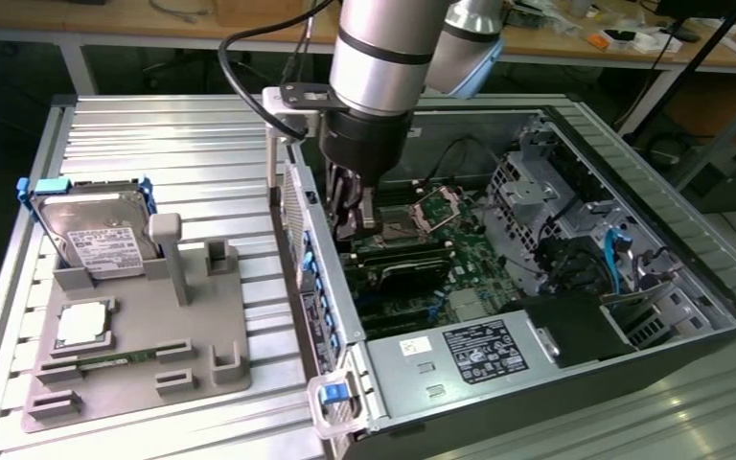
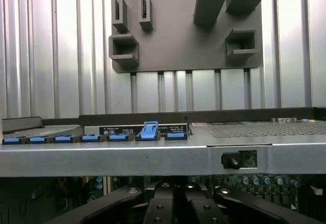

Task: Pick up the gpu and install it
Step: 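Press down on the gpu until it lock into place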

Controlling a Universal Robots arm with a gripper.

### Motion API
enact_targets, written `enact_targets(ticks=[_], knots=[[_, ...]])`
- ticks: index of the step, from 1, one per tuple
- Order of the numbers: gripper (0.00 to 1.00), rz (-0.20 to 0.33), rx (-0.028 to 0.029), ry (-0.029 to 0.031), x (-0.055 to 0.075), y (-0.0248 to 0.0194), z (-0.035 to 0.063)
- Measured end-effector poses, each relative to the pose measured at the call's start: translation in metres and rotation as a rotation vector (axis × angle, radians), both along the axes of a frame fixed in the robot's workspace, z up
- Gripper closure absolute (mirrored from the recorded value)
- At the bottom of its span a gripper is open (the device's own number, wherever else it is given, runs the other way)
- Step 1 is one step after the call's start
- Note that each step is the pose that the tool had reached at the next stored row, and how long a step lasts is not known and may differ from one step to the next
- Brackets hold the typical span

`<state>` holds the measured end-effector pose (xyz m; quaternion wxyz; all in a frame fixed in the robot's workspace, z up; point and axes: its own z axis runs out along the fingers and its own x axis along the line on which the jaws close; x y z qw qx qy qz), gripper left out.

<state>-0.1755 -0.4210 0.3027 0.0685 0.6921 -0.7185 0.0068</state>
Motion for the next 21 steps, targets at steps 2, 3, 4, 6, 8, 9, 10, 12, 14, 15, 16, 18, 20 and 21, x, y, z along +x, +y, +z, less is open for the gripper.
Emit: enact_targets(ticks=[2,3,4,6,8,9,10,12,14,15,16,18,20,21], knots=[[0.89,0.000,-0.0004,0.0000,0.0000,0.0000,0.0000],[0.89,0.000,-0.0005,0.0000,0.0000,0.0000,0.0000],[0.89,0.000,-0.0005,0.0000,0.0000,0.0000,0.0000],[0.89,0.000,-0.0005,0.0000,0.0000,0.0000,0.0000],[0.89,0.000,-0.0005,0.0000,0.0000,0.0000,0.0000],[0.89,0.000,-0.0004,-0.0001,0.0000,0.0000,0.0000],[0.89,0.000,-0.0004,-0.0001,0.0001,0.0000,0.0001],[0.89,0.000,-0.0003,0.0004,0.0001,0.0000,0.0006],[0.89,0.000,-0.0008,0.0012,0.0001,-0.0001,0.0024],[0.89,0.000,-0.0009,0.0014,0.0001,-0.0001,0.0033],[0.89,0.000,-0.0007,0.0012,0.0001,0.0000,0.0038],[0.89,0.000,-0.0003,0.0008,0.0001,0.0000,0.0043],[0.89,0.000,-0.0005,0.0009,0.0001,0.0000,0.0045],[0.89,0.000,-0.0006,0.0010,0.0001,0.0000,0.0046]])
